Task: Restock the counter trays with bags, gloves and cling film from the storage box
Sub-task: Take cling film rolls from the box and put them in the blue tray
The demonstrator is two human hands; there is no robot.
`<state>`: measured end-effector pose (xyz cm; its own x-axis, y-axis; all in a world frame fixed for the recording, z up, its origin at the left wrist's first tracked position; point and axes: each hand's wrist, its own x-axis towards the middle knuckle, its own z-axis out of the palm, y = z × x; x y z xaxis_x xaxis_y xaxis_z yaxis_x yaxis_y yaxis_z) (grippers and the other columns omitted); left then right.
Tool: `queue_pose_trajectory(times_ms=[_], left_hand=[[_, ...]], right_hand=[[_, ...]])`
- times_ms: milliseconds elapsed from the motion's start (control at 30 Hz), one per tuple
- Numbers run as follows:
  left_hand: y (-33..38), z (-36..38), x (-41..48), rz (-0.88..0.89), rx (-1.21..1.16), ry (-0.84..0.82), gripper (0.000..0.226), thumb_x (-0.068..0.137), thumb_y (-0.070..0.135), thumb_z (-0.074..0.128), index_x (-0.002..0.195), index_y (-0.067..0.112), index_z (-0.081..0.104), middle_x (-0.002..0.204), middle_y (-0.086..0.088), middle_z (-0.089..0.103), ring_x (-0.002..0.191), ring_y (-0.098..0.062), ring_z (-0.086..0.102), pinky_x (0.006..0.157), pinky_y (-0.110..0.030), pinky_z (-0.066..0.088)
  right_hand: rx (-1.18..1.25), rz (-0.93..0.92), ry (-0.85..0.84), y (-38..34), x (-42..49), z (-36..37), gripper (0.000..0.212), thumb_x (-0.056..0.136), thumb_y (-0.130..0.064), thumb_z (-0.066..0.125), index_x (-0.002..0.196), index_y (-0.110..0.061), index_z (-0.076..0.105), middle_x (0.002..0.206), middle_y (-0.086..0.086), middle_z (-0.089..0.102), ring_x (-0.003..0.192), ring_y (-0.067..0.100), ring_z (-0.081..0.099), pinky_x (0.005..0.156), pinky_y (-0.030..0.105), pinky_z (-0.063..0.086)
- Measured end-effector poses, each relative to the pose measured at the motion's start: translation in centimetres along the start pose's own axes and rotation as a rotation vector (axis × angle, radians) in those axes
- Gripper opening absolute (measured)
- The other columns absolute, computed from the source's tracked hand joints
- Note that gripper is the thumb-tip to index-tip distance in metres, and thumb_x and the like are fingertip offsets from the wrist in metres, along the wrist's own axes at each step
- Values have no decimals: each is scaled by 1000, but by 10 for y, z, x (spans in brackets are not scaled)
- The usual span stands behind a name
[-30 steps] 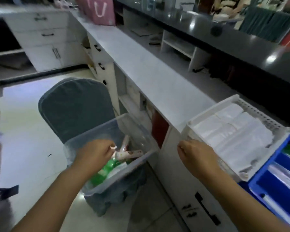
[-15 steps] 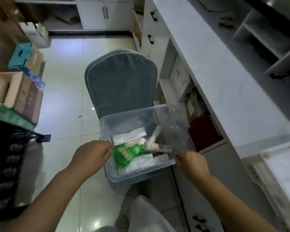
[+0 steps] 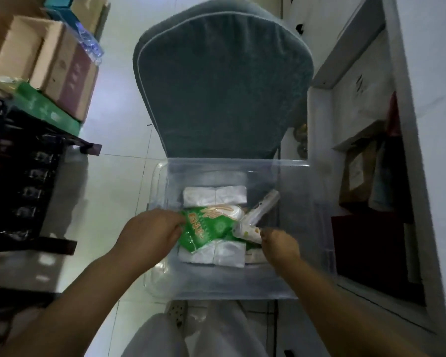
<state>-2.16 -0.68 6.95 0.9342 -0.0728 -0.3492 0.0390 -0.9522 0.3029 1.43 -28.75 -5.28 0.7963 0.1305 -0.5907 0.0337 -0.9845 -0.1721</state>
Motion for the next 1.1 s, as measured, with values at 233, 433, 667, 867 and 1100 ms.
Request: queue_pose_trajectory(times_ms=[233,433,667,867,1100], left_hand=[[7,42,35,17,-79,-85,19,85,23,58,101,25,69,95,-5,72,86,-27,65,67,-34,49],[14,79,51,-18,-92,-162,25,89,29,54,111,29,64,106,-2,69,97,-23,62,70,-29,43],[31,105,67,-165,-213,-277,55,83,44,62,133,30,45,131,2,57,114,-20,56,83,-30,45],[43,87,75,-253,-588,-242,57,69,44,75,119,36,48,111,12,62,96,-10,62,78,-29,51],[15,56,77,-367,-640,-66,38,71,28,78,99,36,52,95,14,64,84,-4,62,64,-29,57]], right_hand=[[-202,-124,9,-4,51,49,33,90,-17,41,122,-13,50,123,10,57,113,29,48,91,37,39],[-86,-152,-24,8,64,71,37,89,-21,45,124,-14,46,121,11,55,108,29,52,92,37,39],[14,-468,255,-7,44,33,49,55,-43,76,98,-21,66,78,3,63,74,26,61,76,34,48],[184,-657,417,-33,39,5,43,74,-44,57,105,-15,62,83,5,63,78,24,58,66,33,45],[99,-444,124,1,86,2,40,66,-16,78,101,-1,65,96,20,67,87,37,62,77,42,50]])
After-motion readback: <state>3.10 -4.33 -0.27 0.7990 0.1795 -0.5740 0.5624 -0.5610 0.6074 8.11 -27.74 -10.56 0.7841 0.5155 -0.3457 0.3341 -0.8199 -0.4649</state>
